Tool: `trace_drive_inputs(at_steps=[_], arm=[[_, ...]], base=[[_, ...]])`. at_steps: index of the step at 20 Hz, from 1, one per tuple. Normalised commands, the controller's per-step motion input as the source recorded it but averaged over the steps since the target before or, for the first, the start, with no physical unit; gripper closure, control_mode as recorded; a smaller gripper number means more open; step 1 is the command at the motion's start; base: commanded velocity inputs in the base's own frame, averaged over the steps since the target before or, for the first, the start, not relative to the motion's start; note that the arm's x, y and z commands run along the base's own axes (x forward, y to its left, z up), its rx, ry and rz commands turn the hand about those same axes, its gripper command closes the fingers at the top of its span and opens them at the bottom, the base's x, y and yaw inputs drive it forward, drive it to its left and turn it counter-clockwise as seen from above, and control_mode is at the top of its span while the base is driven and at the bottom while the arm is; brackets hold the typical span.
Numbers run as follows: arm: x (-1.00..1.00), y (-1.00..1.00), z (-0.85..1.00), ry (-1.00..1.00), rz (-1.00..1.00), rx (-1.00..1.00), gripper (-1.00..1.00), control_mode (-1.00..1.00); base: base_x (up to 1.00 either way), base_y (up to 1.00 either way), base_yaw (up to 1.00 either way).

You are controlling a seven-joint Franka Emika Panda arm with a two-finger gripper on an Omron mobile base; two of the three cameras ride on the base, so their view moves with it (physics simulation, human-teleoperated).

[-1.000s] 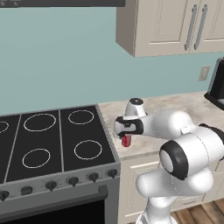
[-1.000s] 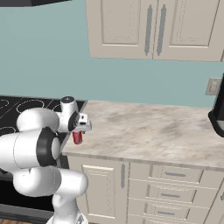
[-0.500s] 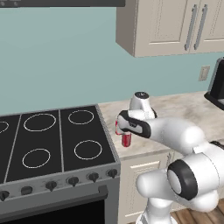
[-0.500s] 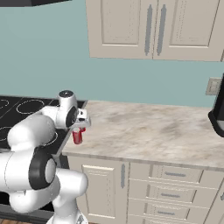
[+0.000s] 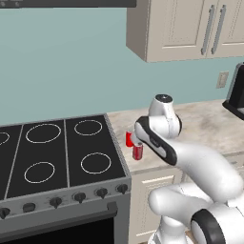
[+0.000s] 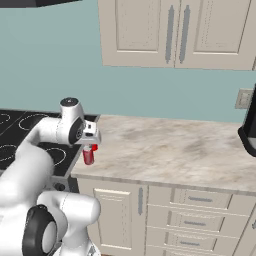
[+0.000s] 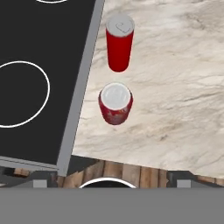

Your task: Four empty soda cans are scattered around the kitchen. Gather all the cans and cluster them next to the stove for recycling.

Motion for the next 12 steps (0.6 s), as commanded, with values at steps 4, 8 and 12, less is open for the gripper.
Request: trace_drive_inputs(at_steps=[4,8,12], arm=[[-0.48,-0.04,0.35,-0.02,-0.05,0.00,-1.00,-1.00],[-0.46,-0.03,0.32,-0.04,-0.04,0.01,-1.00,-1.00],[-0.34,-0.06,0.26,-0.07,-0.02,0.00,-1.00,-1.00]], base=[[0.00,0.00,0.00],[0.00,0.00,0.00],[0.00,0.00,0.00]])
